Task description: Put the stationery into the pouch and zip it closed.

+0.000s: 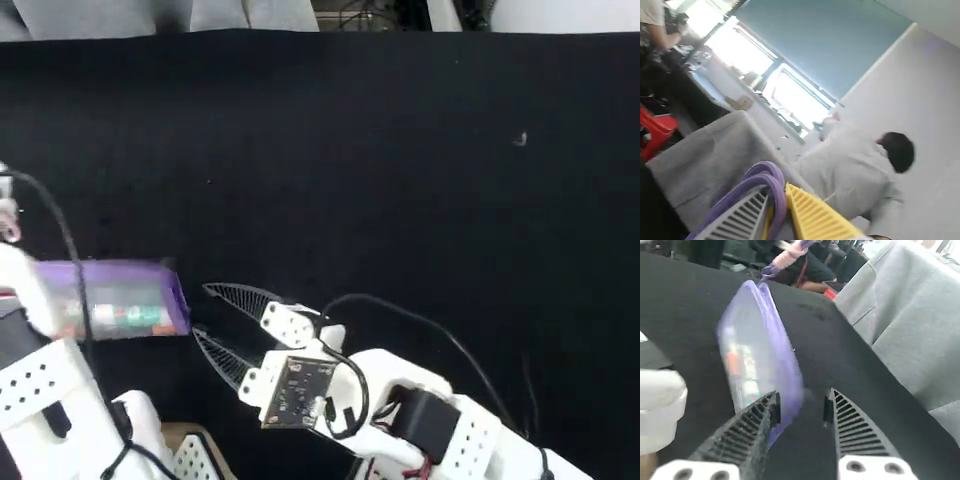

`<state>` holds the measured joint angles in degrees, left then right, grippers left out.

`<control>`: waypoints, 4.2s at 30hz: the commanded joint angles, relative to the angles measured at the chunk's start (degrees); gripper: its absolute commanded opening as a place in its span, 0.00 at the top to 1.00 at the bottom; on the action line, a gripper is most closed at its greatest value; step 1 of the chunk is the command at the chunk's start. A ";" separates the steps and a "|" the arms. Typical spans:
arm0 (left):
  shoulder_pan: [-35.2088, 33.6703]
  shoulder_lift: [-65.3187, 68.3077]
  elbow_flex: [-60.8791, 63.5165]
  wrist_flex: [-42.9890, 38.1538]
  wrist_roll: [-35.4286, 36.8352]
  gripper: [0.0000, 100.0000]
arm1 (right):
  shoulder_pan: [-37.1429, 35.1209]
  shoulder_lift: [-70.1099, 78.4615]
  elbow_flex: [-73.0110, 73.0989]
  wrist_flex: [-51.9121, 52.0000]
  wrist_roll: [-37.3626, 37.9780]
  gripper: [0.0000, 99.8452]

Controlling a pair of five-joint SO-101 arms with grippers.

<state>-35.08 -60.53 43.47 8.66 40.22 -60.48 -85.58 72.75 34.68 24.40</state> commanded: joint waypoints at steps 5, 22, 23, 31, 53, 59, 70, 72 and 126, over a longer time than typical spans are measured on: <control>26.95 -0.62 -11.56 -0.79 -8.53 0.97 | 12.92 -0.31 1.89 -9.58 0.53 0.85; 28.35 -11.87 -11.38 5.01 -14.68 0.97 | 16.44 -0.31 1.54 -10.20 0.53 0.85; 27.12 -13.63 -11.38 5.10 -14.68 0.97 | 17.76 -0.48 1.27 -10.29 0.62 0.85; 25.19 -27.78 -11.65 10.99 -14.68 0.97 | 24.70 -0.31 -1.10 -10.29 0.09 0.85; 35.38 -35.08 -12.00 14.59 -15.03 0.97 | 24.62 -0.31 -0.92 -10.29 0.09 0.85; 41.36 -25.05 -15.69 12.66 -14.86 0.97 | 24.62 -0.31 -0.92 -10.29 0.09 0.85; 49.36 4.84 -40.48 13.27 -14.95 0.97 | 24.97 -0.31 -0.92 -10.29 0.44 0.85; 49.36 8.53 -46.37 15.30 -14.95 0.97 | 24.97 -0.31 -0.92 -10.29 0.44 0.85; 59.21 27.16 -70.46 37.27 -19.43 0.97 | 20.04 -14.81 -8.66 8.44 3.96 0.85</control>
<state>16.53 -33.36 -26.59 46.99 25.27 -39.74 -95.78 67.21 42.51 26.07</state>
